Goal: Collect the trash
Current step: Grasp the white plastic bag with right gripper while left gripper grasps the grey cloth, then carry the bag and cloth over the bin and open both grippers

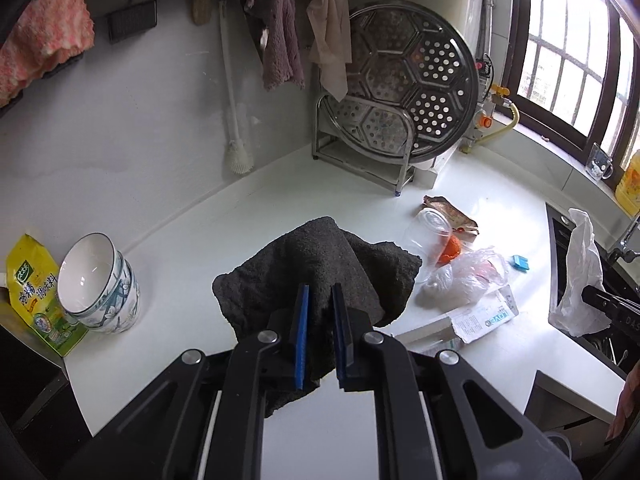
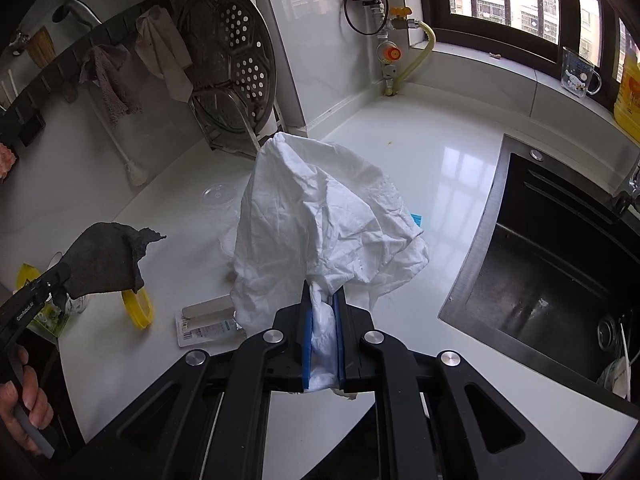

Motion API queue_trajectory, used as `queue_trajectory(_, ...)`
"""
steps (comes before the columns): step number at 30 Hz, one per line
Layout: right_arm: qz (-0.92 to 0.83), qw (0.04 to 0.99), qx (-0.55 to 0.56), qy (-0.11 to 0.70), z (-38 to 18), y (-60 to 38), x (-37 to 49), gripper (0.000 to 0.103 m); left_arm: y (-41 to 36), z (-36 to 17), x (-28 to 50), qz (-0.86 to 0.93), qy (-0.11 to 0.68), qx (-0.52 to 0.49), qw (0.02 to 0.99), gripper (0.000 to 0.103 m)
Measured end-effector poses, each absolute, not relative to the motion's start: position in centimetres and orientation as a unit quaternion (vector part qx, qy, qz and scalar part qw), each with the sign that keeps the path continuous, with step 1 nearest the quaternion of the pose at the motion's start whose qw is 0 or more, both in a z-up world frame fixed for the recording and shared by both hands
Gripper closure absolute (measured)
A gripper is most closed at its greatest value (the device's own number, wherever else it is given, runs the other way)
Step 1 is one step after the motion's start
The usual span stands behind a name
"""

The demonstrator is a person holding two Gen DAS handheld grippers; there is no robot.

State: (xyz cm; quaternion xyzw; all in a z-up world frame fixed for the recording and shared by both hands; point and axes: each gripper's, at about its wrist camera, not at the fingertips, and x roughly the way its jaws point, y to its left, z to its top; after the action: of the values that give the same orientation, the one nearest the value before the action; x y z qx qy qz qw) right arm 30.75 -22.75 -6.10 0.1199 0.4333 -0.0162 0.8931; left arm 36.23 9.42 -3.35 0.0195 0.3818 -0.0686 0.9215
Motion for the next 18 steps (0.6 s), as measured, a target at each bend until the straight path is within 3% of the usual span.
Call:
queue_trajectory(9,-0.007,0.889,0.13,0.438,-5.1,-25.5,20.2,0.094,4.5,-0.3,26.4,-0.114,0.378,0.02,0.919,0.092)
queue_trajectory(18,-0.013,0.867,0.15,0.475,-6.8,-29.5,9.4,0.094,-4.2,-1.9,14.9,-0.18,0.408,0.042,0.894,0.092)
